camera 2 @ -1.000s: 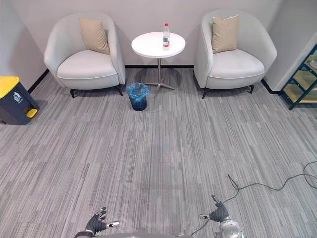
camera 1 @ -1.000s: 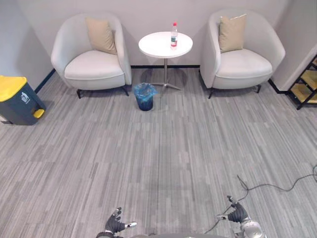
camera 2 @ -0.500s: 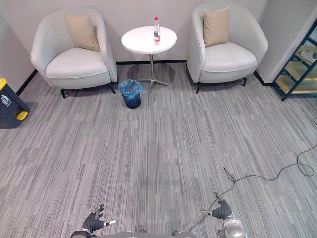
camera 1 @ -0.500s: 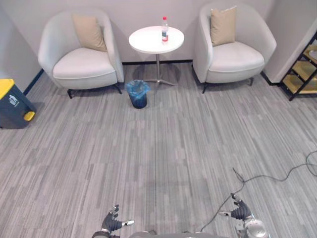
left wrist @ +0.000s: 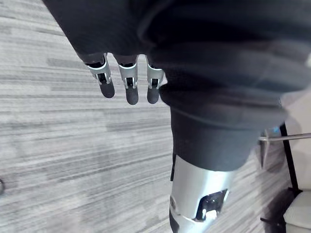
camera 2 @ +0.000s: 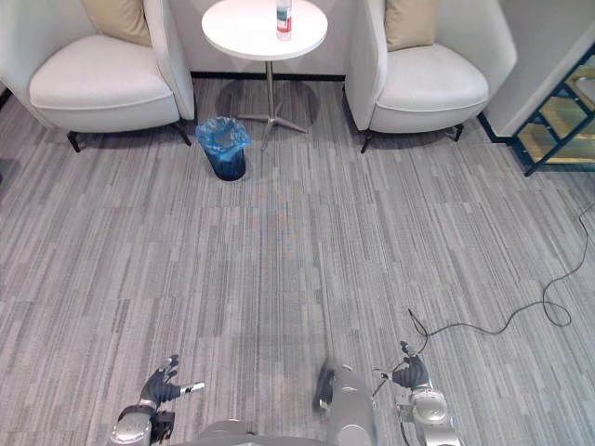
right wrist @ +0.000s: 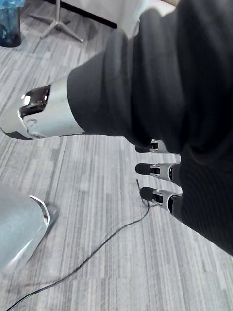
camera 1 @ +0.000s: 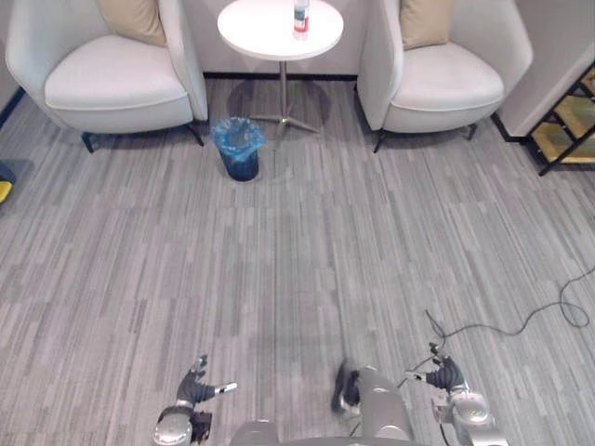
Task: Gather rubbish on tea table into small bin, then transfer packed bag to large trash can.
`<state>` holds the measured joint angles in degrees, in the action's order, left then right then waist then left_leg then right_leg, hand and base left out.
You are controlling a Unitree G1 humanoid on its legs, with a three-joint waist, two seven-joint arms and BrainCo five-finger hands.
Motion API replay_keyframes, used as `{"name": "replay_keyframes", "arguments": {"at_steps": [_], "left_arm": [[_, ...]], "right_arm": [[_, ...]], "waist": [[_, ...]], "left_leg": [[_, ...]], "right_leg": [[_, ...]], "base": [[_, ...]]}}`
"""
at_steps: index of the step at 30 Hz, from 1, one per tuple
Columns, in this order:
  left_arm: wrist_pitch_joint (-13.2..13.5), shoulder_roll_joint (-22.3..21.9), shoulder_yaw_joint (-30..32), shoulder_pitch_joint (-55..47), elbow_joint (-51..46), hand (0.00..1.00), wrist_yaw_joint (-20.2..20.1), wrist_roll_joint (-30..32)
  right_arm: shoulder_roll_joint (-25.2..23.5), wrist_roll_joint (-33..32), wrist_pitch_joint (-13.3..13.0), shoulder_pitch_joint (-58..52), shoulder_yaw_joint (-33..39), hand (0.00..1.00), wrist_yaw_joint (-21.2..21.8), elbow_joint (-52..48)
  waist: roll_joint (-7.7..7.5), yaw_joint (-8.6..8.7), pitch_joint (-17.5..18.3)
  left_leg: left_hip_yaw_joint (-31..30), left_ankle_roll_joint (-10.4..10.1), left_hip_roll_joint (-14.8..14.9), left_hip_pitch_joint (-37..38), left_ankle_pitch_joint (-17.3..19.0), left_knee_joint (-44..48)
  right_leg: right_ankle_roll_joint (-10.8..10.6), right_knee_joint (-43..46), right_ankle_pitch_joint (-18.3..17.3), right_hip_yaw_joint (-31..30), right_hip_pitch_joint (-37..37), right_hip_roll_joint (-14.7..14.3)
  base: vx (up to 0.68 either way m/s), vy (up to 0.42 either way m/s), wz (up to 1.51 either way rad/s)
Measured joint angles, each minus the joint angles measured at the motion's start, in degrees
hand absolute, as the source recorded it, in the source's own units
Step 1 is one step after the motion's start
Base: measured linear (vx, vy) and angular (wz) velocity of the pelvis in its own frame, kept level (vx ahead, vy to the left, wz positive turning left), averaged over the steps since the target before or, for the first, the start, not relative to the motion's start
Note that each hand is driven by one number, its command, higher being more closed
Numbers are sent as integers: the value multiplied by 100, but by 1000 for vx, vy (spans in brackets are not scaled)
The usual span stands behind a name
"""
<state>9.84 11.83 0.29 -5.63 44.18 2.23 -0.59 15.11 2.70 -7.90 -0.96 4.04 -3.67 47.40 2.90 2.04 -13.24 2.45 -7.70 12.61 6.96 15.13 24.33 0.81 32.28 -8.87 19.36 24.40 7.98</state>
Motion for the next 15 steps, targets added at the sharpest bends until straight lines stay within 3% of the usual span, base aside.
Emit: {"name": "replay_keyframes", "arguments": {"at_steps": [1, 2, 4, 5, 7, 9, 10, 11, 12, 13, 14, 15], "left_arm": [[2, -9, 2, 1, 3, 0, 31, 1], [6, 3, 8, -56, -14, 0, 31, 1], [-3, 18, 23, -66, -13, 0, 32, 0], [-5, 17, 27, -80, -47, 0, 33, -1], [-2, 2, 27, -175, -207, 0, 31, -1], [0, -6, 27, -221, -324, 0, 29, -2], [1, -3, 42, -218, -342, 0, 29, -6], [0, -53, 73, -248, -341, 0, 32, -30], [1, -95, 63, -337, -341, 0, 31, -38], [0, -91, 75, -337, -316, 0, 42, -45], [-5, -85, 160, -278, -309, 0, 47, -44], [10, -77, 289, -241, -344, 0, 49, -28]], "right_arm": [[-8, -1, -1, -81, -78, 0, 3, -40], [-11, -42, -6, -145, -188, 0, -7, -125], [-39, -52, -29, -118, -240, 0, -14, -149], [-99, -121, -52, -100, -236, 0, -36, -152], [-108, -241, -63, -33, -234, 0, -79, -172], [-92, -278, -63, 76, -225, 0, -127, -171], [-85, -287, -72, 186, -227, 0, -141, -170], [-64, -291, -76, 201, -199, 0, -146, -162], [-26, -294, -81, 147, -207, 0, -154, -160], [-109, -295, -57, 156, -246, 0, -161, -50], [-209, -298, -51, 170, -264, 0, -161, -24], [-246, -270, -79, 179, -280, 0, -158, -120]], "waist": [[81, 18, -30], [120, -127, -81], [132, -234, -111], [-64, -362, -187], [-240, -486, -253], [-324, -634, -301], [-362, -758, -320], [-298, -822, -321], [-159, -884, -260], [-226, -995, -247], [-437, -966, -238], [-592, -898, -173]], "left_leg": [[-3, 181, 223, -551, -733, 1293], [-5, 380, 599, -1288, -1006, 2972], [7, 552, 662, -1783, -710, 3894], [151, 628, 516, -2327, -462, 4200], [395, 595, 238, -2902, -242, 3814], [565, 620, -91, -3421, -193, 2681], [587, 523, -378, -3664, -307, 1554], [562, 360, -634, -3646, -863, -63], [545, 340, -634, -3568, -1178, -817], [428, 929, -732, -3554, -2111, -648], [453, 946, -871, -3587, -1897, -508], [484, 1144, -1009, -3698, -1595, -129]], "right_leg": [[17, -222, -277, 193, -481, -127], [122, -780, -358, 270, -1131, -476], [149, -1204, -374, 218, -1627, -673], [149, -1737, -374, 168, -2272, -733], [146, -2250, -372, 39, -2838, -731], [143, -2572, -375, -123, -3220, -682], [-21, -2703, -475, -245, -3426, -575], [-191, -2854, -601, -351, -3733, -570], [-223, -2923, -666, -455, -3899, -720], [-298, -2992, -811, -667, -4177, -654], [-254, -2992, -801, -671, -4215, -496], [-229, -2530, -737, -806, -4045, -304]], "base": [[718, -380, 42], [718, -362, 23], [585, -238, -17], [468, -162, -13], [636, -145, -26], [633, -13, -51], [608, 108, -59], [640, 128, -58], [685, 181, -63], [555, 176, -25], [671, 188, 10], [664, 174, 35]]}}
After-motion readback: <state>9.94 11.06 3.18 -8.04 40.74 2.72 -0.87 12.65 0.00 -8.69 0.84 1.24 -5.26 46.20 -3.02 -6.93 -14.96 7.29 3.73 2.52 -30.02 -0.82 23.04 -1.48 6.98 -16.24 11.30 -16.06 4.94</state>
